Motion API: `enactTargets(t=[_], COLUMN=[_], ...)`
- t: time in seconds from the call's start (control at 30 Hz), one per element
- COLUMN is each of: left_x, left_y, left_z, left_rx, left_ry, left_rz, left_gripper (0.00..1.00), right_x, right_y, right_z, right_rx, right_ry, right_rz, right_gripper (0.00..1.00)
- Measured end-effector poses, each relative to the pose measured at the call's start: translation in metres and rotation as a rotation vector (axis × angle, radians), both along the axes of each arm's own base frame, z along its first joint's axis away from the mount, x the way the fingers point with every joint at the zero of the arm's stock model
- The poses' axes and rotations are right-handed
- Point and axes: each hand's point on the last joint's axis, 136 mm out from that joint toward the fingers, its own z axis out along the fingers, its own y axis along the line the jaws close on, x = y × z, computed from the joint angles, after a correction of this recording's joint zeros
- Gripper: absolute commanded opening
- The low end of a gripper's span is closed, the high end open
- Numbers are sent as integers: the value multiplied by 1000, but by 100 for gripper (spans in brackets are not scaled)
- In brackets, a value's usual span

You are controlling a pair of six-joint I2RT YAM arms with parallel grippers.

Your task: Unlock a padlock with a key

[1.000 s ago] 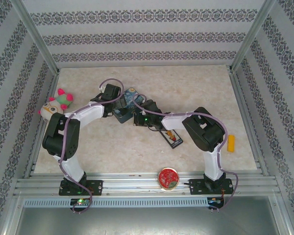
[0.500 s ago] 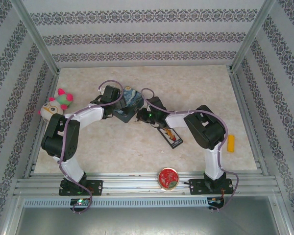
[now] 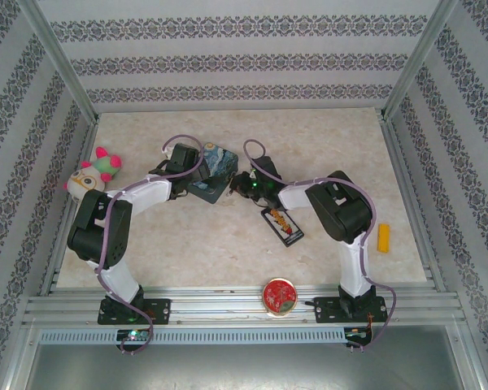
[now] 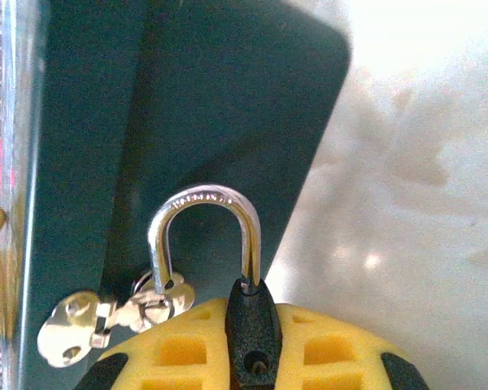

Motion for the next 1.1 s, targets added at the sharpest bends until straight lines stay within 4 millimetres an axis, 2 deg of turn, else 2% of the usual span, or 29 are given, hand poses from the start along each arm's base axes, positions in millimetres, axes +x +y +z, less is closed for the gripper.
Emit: enactTargets(t=[0.23, 0.37, 0.5, 0.63, 0.73, 0.8, 0.93, 1.03, 1.1], left_x=[-2, -2, -4, -10, -15, -18, -25, -31, -35], left_y=[1, 2, 4, 10, 13, 14, 14, 15, 18], left_z=[1, 1, 1, 6, 16, 25, 44, 54, 57], left_rx=[-2, -1, -9, -11, -21, -32, -65, -90, -103], left_ry=[-1, -1, 0, 8, -4, -25, -67, -88, -97], left_rz=[3, 4, 3, 9, 11, 11, 11, 16, 23], left_gripper=[99, 99, 99, 99, 99, 99, 99, 99, 99], right_x=[12, 7, -16, -46, -69, -84, -114, -123, -120], right_y=[-9, -10, -15, -14, -9, -8, -12, -12, -12], right_z=[3, 1, 3, 15, 19, 12, -9, -17, -17], right_rx=[8, -8, -59, -126, -179, -226, -354, -415, -436], right_ry=[-10, -1, 21, 25, 32, 51, 116, 139, 135], right_rz=[-26, -17, 21, 99, 170, 215, 289, 327, 334], right_gripper=[0, 0, 0, 0, 0, 1, 6, 15, 25])
